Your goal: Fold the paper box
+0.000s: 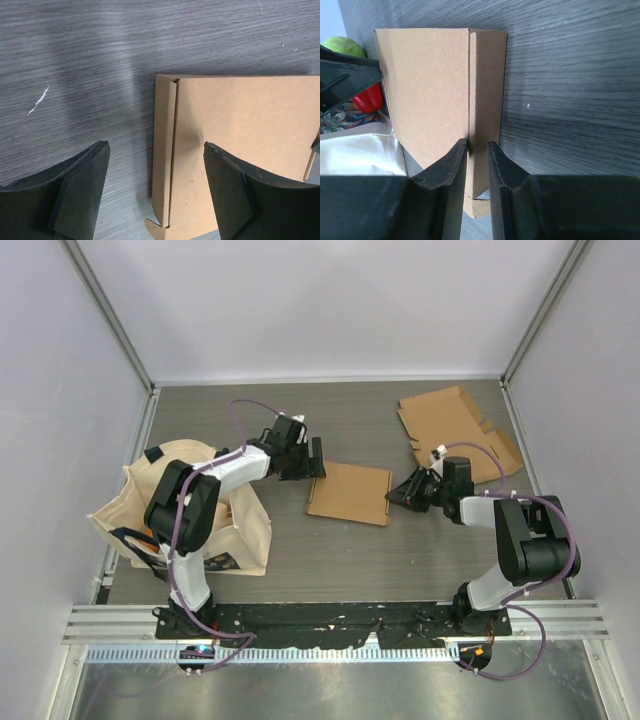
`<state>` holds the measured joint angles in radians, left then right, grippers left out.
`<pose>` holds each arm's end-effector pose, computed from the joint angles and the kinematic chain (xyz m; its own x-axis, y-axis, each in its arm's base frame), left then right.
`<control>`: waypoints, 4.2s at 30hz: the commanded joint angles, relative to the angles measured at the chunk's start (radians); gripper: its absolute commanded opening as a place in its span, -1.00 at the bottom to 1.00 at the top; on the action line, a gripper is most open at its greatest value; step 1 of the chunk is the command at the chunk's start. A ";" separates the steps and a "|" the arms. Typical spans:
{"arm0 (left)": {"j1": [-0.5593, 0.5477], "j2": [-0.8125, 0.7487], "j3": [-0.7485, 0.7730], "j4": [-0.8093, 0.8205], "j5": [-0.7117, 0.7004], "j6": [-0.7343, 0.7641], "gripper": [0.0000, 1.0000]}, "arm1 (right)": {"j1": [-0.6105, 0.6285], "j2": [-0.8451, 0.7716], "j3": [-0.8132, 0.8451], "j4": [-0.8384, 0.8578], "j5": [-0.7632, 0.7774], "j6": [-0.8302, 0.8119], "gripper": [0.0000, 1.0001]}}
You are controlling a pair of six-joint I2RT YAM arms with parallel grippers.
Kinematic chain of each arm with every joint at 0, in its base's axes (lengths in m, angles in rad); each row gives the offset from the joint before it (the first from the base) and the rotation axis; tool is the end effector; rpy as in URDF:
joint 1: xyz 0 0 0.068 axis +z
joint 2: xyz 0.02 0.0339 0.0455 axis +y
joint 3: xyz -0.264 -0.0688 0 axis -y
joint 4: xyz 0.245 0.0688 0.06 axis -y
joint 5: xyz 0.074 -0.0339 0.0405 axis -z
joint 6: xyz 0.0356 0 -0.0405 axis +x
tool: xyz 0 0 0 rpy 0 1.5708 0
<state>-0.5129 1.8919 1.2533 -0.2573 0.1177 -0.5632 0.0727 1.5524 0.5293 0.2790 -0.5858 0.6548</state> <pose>0.3501 -0.2020 0.1808 -0.8695 -0.1188 -0.4794 0.1029 0.9058 -0.4111 0.2681 0.0393 0.1293 -0.8197 0.4491 -0.3555 0.0416 0.6657 0.7451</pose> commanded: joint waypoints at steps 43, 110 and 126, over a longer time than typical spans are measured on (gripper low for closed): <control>0.007 -0.094 -0.149 0.298 0.448 -0.543 -0.49 | 0.233 -0.462 0.236 -0.621 0.663 -0.375 0.58; 0.036 -0.702 -0.305 0.118 0.178 -0.006 0.03 | 0.770 -0.169 0.492 -0.946 0.535 -0.759 -0.28; -0.125 -0.622 -0.347 0.254 0.103 0.115 -0.22 | 0.668 -0.118 0.571 -1.023 0.360 -0.836 -0.27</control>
<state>-0.5999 1.2572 0.9306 -0.0906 0.2417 -0.5144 0.7498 1.4315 1.0790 -0.6586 -0.1635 -0.1776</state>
